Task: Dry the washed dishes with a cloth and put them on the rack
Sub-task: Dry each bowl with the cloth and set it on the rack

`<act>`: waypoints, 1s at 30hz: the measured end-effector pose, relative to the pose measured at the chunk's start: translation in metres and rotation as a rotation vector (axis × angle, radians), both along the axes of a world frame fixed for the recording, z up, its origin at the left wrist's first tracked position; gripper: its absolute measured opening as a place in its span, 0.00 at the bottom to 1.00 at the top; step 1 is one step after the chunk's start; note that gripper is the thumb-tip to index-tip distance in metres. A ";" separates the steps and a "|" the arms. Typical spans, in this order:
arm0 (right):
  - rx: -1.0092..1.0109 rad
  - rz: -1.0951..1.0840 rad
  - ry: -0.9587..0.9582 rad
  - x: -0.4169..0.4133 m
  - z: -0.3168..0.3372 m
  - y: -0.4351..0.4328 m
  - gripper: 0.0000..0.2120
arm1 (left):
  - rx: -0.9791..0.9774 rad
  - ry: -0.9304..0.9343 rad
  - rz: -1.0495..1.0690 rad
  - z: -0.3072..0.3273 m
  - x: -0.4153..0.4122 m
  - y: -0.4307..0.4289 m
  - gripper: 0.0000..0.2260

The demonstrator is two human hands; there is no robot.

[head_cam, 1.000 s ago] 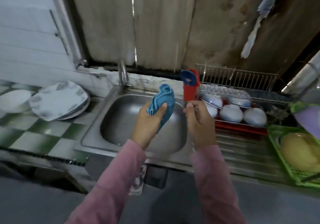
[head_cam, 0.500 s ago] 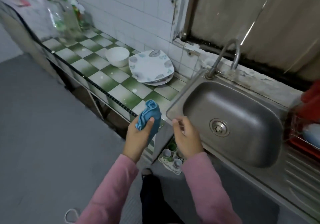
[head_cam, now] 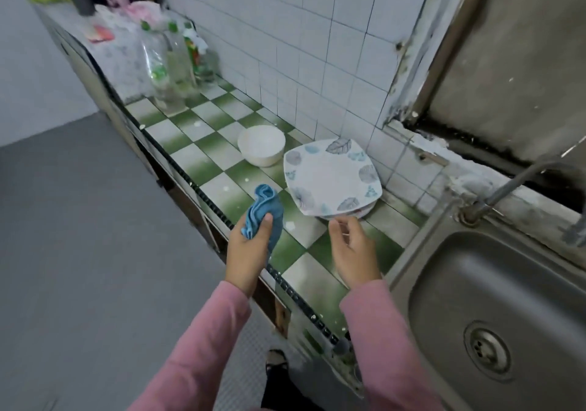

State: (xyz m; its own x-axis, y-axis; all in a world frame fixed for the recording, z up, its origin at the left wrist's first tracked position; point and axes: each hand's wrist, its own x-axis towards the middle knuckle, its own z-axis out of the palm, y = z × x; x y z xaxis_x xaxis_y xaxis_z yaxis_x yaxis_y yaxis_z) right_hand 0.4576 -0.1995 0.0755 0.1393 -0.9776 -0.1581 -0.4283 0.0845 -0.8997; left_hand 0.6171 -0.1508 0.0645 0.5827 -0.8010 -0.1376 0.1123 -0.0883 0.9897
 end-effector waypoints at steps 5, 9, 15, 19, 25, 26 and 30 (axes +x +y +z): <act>0.072 -0.050 -0.033 0.036 -0.005 -0.068 0.10 | 0.014 -0.008 0.027 0.000 0.043 -0.063 0.07; 0.126 -0.077 -0.010 0.070 -0.014 -0.112 0.14 | 0.045 -0.002 0.043 -0.002 0.080 -0.103 0.08; 0.282 -0.139 -0.028 0.139 -0.046 -0.173 0.15 | 0.112 -0.013 0.041 -0.020 0.152 -0.162 0.11; 0.425 -0.229 -0.049 0.200 -0.067 -0.209 0.15 | 0.177 -0.032 0.004 -0.028 0.204 -0.200 0.14; 0.555 -0.361 -0.053 0.271 -0.099 -0.256 0.19 | 0.182 -0.046 -0.127 -0.028 0.273 -0.255 0.16; 0.573 -0.390 -0.073 0.279 -0.101 -0.262 0.17 | 0.184 -0.056 -0.154 -0.031 0.282 -0.263 0.16; 0.733 -0.498 -0.182 0.303 -0.107 -0.283 0.26 | 0.200 -0.097 -0.290 -0.037 0.307 -0.292 0.13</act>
